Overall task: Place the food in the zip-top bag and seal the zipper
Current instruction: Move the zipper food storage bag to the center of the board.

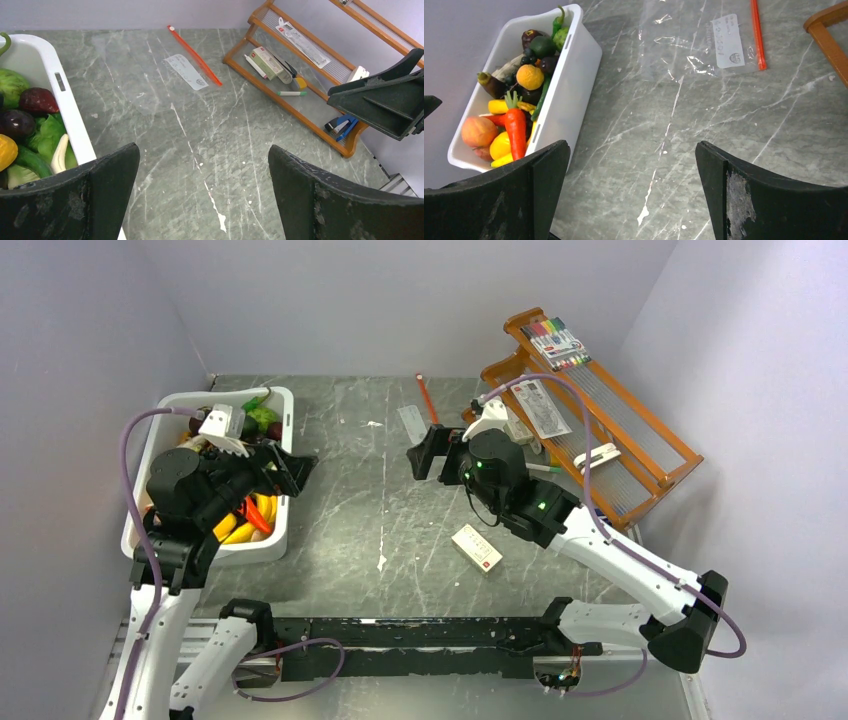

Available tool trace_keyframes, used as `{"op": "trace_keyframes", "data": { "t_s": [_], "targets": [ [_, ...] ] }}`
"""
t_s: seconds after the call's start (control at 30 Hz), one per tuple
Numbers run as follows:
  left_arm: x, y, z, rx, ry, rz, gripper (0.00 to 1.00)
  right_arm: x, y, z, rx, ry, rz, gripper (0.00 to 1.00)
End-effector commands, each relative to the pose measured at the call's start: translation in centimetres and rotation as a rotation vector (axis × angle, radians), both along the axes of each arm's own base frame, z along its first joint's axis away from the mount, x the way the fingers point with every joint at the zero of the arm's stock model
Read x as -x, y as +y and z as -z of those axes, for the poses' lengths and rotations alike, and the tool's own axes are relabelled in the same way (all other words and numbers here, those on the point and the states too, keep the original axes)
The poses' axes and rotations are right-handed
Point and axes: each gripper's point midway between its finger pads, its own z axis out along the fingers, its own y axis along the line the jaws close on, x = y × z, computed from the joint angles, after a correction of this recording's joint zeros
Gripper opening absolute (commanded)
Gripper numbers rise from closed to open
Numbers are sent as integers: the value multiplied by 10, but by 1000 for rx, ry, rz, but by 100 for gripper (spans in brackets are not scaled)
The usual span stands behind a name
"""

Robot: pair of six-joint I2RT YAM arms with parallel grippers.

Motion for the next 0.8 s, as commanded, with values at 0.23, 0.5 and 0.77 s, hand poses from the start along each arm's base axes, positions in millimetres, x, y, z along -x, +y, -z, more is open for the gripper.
{"op": "trace_keyframes", "data": {
  "t_s": [0.23, 0.5, 0.77],
  "targets": [
    [1, 10, -8, -15, -55, -47, 99, 0, -5, 2, 3, -14, 22, 100],
    [-8, 22, 3, -41, -12, -119, 99, -3, 5, 3, -11, -10, -2, 100],
    [-11, 33, 13, -81, -3, -176, 99, -21, 19, 12, 62, -86, -26, 98]
  ]
}}
